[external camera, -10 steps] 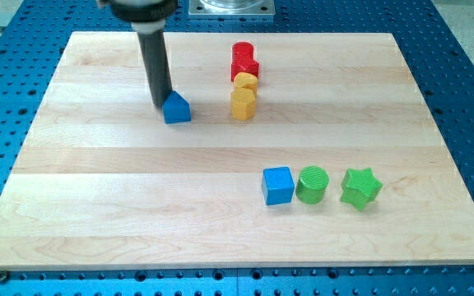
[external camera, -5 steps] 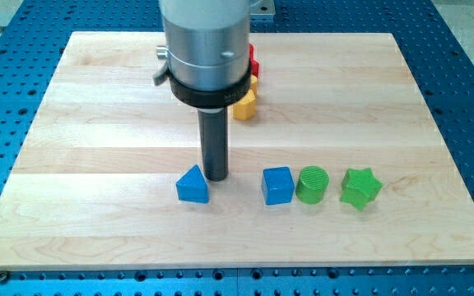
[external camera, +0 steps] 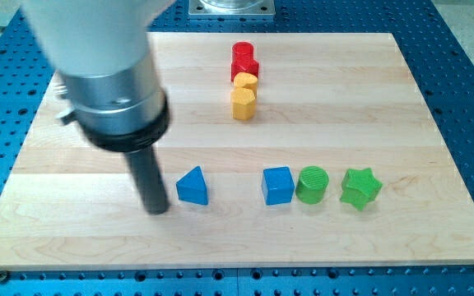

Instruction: Put the blue triangle at the left side of the blue cube

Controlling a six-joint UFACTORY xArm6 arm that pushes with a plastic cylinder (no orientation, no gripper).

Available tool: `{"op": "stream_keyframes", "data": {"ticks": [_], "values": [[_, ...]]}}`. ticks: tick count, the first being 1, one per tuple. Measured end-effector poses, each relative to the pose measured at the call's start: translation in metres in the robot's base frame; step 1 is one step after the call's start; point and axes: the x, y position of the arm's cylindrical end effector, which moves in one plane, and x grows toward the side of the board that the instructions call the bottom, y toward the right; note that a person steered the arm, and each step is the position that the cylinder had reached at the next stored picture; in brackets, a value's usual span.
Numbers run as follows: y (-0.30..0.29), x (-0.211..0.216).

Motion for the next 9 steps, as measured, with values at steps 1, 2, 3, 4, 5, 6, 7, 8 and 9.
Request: {"op": "stream_keyframes", "data": {"ticks": [1,2,3,4,5,6,7,8,9], "values": [[-0.009,-0.024],[-0.002,-0.024],[0.039,-0.024],[0.008,-0.034],[-0.039,0.030],[0.024,0.054],[0.037,0.022],[0.047,-0.002],[0.032,0.041]]}}
